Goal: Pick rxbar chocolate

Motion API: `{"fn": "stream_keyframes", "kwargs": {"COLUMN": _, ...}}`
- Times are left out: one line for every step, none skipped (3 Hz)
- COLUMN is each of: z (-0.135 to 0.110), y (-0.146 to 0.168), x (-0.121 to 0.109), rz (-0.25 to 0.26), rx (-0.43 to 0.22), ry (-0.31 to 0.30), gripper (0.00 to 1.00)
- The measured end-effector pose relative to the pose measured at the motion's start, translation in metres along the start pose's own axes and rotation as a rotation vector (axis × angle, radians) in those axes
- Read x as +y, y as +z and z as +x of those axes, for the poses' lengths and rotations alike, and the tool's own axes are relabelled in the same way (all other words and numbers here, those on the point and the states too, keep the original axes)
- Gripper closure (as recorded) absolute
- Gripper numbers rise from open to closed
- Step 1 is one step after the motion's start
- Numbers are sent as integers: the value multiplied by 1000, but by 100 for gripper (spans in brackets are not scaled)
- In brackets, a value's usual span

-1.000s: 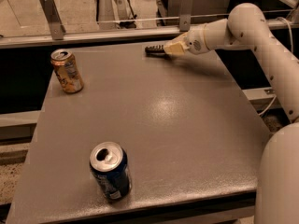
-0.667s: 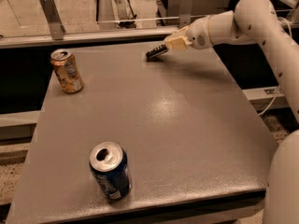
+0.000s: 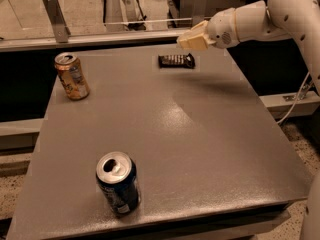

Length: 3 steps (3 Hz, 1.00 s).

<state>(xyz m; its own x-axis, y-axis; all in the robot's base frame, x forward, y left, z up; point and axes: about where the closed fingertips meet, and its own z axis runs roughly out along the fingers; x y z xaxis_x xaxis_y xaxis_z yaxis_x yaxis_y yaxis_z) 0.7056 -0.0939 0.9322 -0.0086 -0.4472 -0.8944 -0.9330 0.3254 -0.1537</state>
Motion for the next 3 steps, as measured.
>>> {"fn": "stream_keyframes", "kwargs": {"z": 2, "y": -2, "x": 11, "rz": -36, "rx": 50, "ry": -17, "gripper": 82}}
{"fn": "stream_keyframes", "kwargs": {"z": 2, "y": 1, "x": 12, "rz": -43, "rx": 50, "ry": -16, "gripper": 59}}
{"fn": "stream_keyframes", "kwargs": {"z": 6, "y": 0, "x": 14, "rz": -3, "rx": 40, "ry": 0, "gripper": 36}}
